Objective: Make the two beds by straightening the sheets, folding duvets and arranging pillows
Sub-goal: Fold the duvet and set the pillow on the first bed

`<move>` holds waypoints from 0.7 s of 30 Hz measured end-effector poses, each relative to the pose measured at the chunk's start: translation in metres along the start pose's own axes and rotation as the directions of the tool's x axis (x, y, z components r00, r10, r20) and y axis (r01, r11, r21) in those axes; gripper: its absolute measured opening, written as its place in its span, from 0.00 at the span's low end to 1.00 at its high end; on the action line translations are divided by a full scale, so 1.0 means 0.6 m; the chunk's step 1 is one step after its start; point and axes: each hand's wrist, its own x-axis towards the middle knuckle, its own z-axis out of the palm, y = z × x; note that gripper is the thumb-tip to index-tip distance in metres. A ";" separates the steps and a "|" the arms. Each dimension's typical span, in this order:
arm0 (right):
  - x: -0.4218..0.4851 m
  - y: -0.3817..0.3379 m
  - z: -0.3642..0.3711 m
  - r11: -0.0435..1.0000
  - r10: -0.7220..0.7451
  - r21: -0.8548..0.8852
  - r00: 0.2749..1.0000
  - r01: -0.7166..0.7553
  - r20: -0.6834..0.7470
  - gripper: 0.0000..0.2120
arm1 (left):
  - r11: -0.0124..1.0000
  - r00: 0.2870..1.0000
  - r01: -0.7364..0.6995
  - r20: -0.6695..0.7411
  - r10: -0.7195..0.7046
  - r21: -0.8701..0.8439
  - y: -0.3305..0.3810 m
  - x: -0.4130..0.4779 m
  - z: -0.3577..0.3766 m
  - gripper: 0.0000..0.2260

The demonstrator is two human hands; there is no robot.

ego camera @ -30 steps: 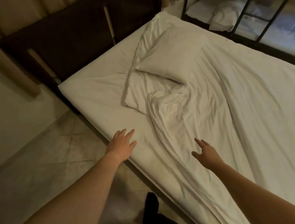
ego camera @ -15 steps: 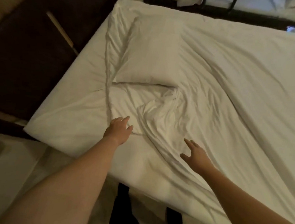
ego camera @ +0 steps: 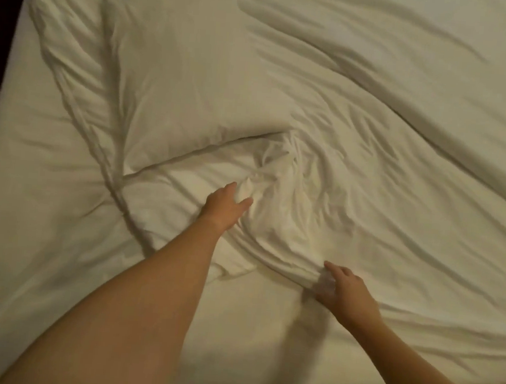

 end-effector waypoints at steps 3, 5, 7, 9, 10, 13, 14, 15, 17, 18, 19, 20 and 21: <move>0.012 0.008 0.044 0.999 0.031 0.013 0.997 -0.030 -0.064 0.28 | 0.997 0.998 -0.066 0.000 0.066 -0.027 -0.021 0.036 0.028 0.28; 0.018 0.004 0.054 0.998 0.049 0.035 0.988 -0.044 -0.146 0.18 | 0.995 0.995 -0.099 -0.035 0.098 -0.016 -0.035 0.044 0.043 0.22; 0.017 -0.009 0.049 0.995 0.089 0.051 0.976 -0.081 -0.197 0.07 | 0.992 0.990 -0.124 -0.068 0.122 -0.029 -0.044 0.040 0.046 0.18; 0.009 -0.022 0.044 0.992 0.115 0.071 0.968 -0.101 -0.223 0.05 | 0.989 0.990 -0.123 -0.083 0.116 -0.082 -0.051 0.029 0.037 0.16; 0.002 -0.026 0.044 0.992 0.120 0.077 0.965 -0.104 -0.235 0.05 | 0.987 0.992 -0.109 -0.081 0.100 -0.116 -0.056 0.020 0.029 0.16; -0.024 -0.037 0.054 0.994 0.106 0.058 0.962 -0.095 -0.252 0.02 | 0.975 0.996 -0.059 -0.071 0.045 -0.212 -0.088 -0.014 -0.002 0.18; -0.034 -0.043 0.057 0.994 0.104 0.062 0.961 -0.091 -0.256 0.02 | 0.972 0.997 -0.050 -0.065 0.036 -0.229 -0.103 -0.028 -0.013 0.18; -0.044 -0.049 0.060 0.994 0.101 0.071 0.960 -0.085 -0.260 0.03 | 0.970 0.998 -0.047 -0.061 0.033 -0.239 -0.119 -0.045 -0.024 0.19; -0.065 -0.063 0.063 0.995 0.068 0.088 0.962 -0.046 -0.264 0.02 | 0.964 0.998 -0.038 -0.056 0.024 -0.262 -0.150 -0.079 -0.048 0.18; -0.076 -0.069 0.065 0.996 0.038 0.087 0.962 -0.015 -0.270 0.02 | 0.959 0.999 -0.023 -0.047 0.010 -0.282 -0.165 -0.097 -0.061 0.18; -0.087 -0.076 0.068 0.996 0.004 0.081 0.959 0.020 -0.284 0.02 | 0.951 0.999 -0.007 -0.037 -0.004 -0.310 -0.180 -0.114 -0.076 0.17; -0.097 -0.084 0.070 0.996 -0.024 0.075 0.954 0.049 -0.298 0.03 | 0.936 1.000 0.011 -0.019 -0.019 -0.352 -0.195 -0.131 -0.090 0.17; -0.109 -0.092 0.073 0.995 -0.043 0.072 0.949 0.068 -0.312 0.04 | 0.913 1.000 0.028 0.007 -0.028 -0.406 -0.210 -0.149 -0.105 0.17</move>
